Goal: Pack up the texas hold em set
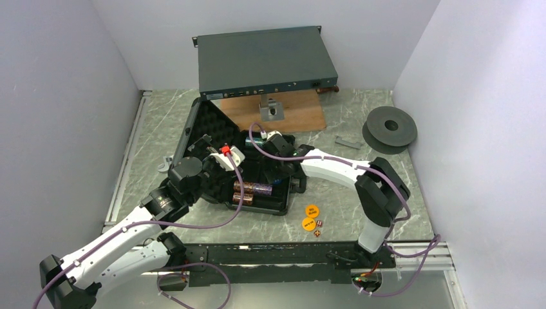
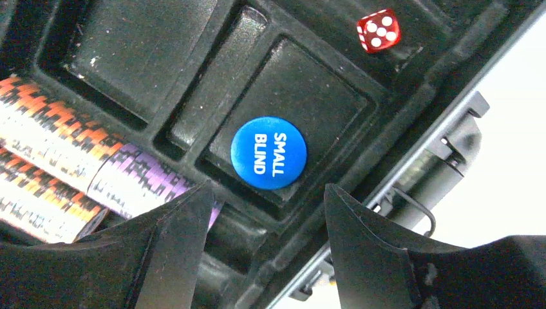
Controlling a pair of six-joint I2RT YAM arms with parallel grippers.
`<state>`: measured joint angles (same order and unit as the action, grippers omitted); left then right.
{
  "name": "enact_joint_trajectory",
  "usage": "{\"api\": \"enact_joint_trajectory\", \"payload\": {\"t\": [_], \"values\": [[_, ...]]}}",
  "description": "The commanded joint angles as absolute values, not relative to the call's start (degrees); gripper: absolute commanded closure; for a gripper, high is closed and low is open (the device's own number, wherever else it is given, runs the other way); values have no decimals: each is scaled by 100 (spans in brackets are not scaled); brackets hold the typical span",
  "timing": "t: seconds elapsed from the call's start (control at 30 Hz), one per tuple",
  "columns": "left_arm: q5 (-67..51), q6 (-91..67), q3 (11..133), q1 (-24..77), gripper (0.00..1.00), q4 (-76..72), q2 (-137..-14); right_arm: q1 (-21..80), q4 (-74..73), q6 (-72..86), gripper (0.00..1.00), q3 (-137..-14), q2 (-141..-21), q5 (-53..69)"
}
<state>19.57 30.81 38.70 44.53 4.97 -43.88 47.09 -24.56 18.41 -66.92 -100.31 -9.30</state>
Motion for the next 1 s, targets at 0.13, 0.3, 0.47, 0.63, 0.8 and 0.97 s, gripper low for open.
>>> {"api": "enact_joint_trajectory", "payload": {"t": [0.13, 0.3, 0.47, 0.63, 0.8, 0.97], "values": [[2032, 3094, 3920, 4428, 0, 310, -4387, 4817, -3129, 1890, 29, -7166, -9055, -1247], [2021, 3087, 3929, 4429, 0, 333, -4378, 4821, -3387, 2089, 23, -7100, -8544, -1444], [1992, 3085, 3926, 4424, 0, 325, -4355, 4821, -3570, 2453, 21, -6672, -7892, -1729], [1951, 3076, 3954, 4438, 0, 359, -4377, 4821, -3989, 2883, 21, -6220, -7246, -2162], [1930, 3085, 3956, 4430, 0, 371, -4302, 4816, -4480, 3346, 19, -5852, -6647, -2564], [1885, 3111, 3933, 4434, 0, 368, -4254, 4814, -4571, 3788, 11, -5450, -6160, -2479]]}}
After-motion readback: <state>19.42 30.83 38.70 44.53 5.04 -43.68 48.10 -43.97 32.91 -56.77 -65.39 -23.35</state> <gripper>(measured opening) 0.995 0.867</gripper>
